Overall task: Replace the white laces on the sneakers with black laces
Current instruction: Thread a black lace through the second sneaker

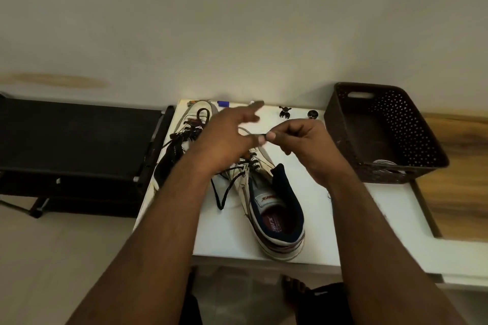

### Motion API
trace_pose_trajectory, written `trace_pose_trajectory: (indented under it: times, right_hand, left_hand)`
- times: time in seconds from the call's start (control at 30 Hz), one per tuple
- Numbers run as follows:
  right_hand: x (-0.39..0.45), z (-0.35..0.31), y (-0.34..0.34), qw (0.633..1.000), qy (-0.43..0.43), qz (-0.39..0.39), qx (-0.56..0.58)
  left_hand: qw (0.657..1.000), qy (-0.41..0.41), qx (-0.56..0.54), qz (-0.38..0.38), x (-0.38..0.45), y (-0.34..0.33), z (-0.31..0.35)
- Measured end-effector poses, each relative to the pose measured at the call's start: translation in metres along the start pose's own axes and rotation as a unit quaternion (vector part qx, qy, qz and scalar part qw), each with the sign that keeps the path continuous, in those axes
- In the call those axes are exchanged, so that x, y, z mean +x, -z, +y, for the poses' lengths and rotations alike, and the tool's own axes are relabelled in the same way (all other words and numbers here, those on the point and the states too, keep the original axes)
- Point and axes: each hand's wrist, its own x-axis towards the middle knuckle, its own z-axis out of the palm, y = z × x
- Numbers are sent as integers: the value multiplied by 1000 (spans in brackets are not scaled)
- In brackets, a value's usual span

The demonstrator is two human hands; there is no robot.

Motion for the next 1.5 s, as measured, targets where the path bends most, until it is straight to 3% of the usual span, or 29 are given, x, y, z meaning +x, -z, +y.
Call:
trace_pose_trajectory:
  times: [0.03, 0.1, 0.23, 0.4, 0.53, 0.6, 0.67, 0.73, 0.8, 0.9, 1.0, 1.1, 1.5]
  right_hand:
    - [0, 0, 1, 1000, -3, -3, -6]
    - [0, 3, 8, 999, -17, 7, -28]
    - [0, 10, 18, 995, -45, 38, -75]
    - [4, 11, -9, 994, -48, 12, -101]
    - [1, 6, -3, 990, -105, 32, -91]
    - [-3, 7, -7, 966, -166, -28, -197]
    - [-4, 13, -25, 904, -193, -61, -377]
    - [-2, 19, -43, 865, -194, -31, -462]
    - [1, 24, -51, 858, -195, 0, -475]
    - [5, 27, -44, 871, -221, 13, -438]
    - [3, 23, -25, 916, -286, 57, -274]
    - [-2, 18, -14, 928, -329, 70, -161]
    - [-1, 17, -17, 928, -349, 88, -92]
  left_hand:
    - [998, 40, -47, -32, -1, -7, -2]
    - [995, 85, -48, -16, -2, -3, -5]
    - [983, 140, 120, 26, -3, 23, -22]
    - [997, 50, 26, -51, -4, -5, -9]
    - [994, 61, 86, 37, 5, -5, -20]
    - [987, 80, 124, 65, 8, -3, -28]
    - [987, 94, 111, 72, 10, -9, -29]
    - [987, 103, 102, 65, 9, -20, -26]
    - [987, 106, 109, 56, 8, -31, -25]
    - [982, 123, 133, 55, 6, -40, -27]
    - [979, 141, 143, 47, 5, -43, -28]
    - [983, 145, 98, 47, 6, -43, -31]
    - [983, 173, 3, 57, 12, -58, -42]
